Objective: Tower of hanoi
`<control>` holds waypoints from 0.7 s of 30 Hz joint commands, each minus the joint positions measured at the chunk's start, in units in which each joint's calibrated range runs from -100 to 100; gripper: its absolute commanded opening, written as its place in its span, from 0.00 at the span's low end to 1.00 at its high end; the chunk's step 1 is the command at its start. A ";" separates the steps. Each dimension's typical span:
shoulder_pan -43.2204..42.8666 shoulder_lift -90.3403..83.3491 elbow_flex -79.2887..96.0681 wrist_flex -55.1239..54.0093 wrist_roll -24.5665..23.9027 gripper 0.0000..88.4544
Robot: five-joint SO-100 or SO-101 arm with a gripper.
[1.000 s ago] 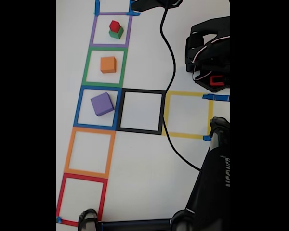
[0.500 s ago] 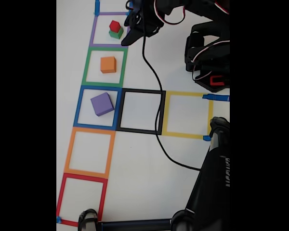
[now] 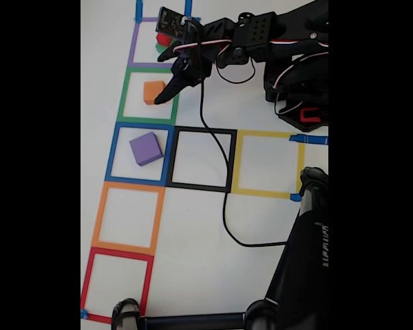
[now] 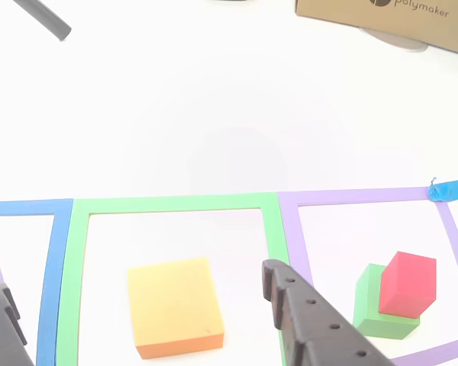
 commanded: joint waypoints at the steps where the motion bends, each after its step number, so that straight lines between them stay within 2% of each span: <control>1: 0.79 5.65 2.50 -14.70 0.36 0.47; 9: 2.52 17.84 6.77 -29.19 0.36 0.47; 21: 2.62 45.70 4.68 -54.45 0.36 0.47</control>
